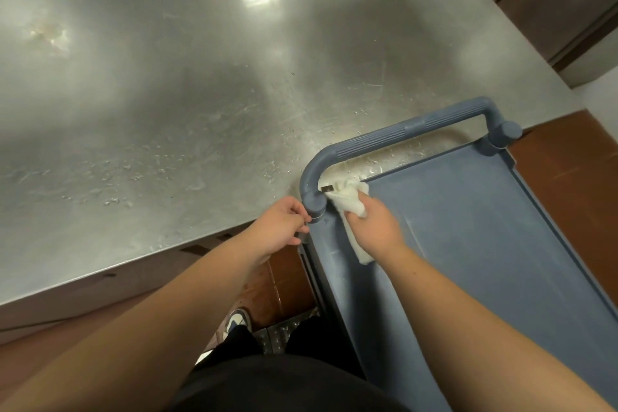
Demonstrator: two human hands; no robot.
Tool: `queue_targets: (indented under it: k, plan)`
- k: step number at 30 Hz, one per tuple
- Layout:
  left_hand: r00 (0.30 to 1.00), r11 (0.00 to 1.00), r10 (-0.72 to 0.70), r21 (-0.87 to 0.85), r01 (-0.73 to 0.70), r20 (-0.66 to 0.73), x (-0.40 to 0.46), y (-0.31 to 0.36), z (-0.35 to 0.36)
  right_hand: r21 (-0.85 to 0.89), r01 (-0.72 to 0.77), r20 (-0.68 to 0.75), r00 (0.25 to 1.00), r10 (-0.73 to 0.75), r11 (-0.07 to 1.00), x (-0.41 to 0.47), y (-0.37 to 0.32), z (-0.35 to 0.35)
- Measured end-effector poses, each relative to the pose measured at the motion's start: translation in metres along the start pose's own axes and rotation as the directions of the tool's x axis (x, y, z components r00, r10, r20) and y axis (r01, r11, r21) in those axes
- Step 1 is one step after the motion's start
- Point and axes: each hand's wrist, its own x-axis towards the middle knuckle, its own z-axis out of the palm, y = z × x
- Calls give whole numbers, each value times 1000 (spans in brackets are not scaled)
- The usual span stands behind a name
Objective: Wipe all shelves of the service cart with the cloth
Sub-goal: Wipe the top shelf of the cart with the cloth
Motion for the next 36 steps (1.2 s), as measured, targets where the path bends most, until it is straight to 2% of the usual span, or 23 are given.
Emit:
queue_targets:
  k: [4, 9, 17, 22, 26, 28, 30, 31, 33, 36]
  plan:
    - [1000, 1000, 11, 22, -12, 7, 1, 1, -1, 89, 14, 85, 996, -21, 996, -8, -14, 10]
    - [1000, 1000, 8, 30, -8, -2, -1, -2, -3, 253, -45, 186, 983, -3, 967, -14, -16, 3]
    - [1000, 996, 8, 93, -9, 6, -5, -3, 0, 267, -107, 65, 994, 93, 958, -51, -16, 27]
    - [1000, 994, 3, 110, -4, 8, -1, -8, 0, 276, -150, 80, 988, 133, 949, -72, -14, 28]
    - [999, 998, 0, 62, -3, 45, -1, -5, -3, 358, -260, 161, 963, 215, 897, -82, -13, 13]
    - [996, 999, -3, 48, -1, 85, -2, -3, -7, 475, -238, 37, 967, 251, 847, -82, -19, -3]
    - [993, 999, -20, 42, 15, 114, -2, 0, -12, 532, -143, -114, 965, 238, 834, -77, -34, -19]
    - [992, 999, -31, 40, 26, 126, -2, 1, -14, 490, -91, -156, 969, 189, 867, -74, -45, -26]
    - [988, 998, -47, 55, 39, 149, -3, 5, -16, 287, -6, -173, 983, 58, 958, -65, -63, -31]
    - [986, 996, -42, 90, 28, 163, -6, 9, -18, 117, 38, -88, 996, -28, 992, -55, -77, -9]
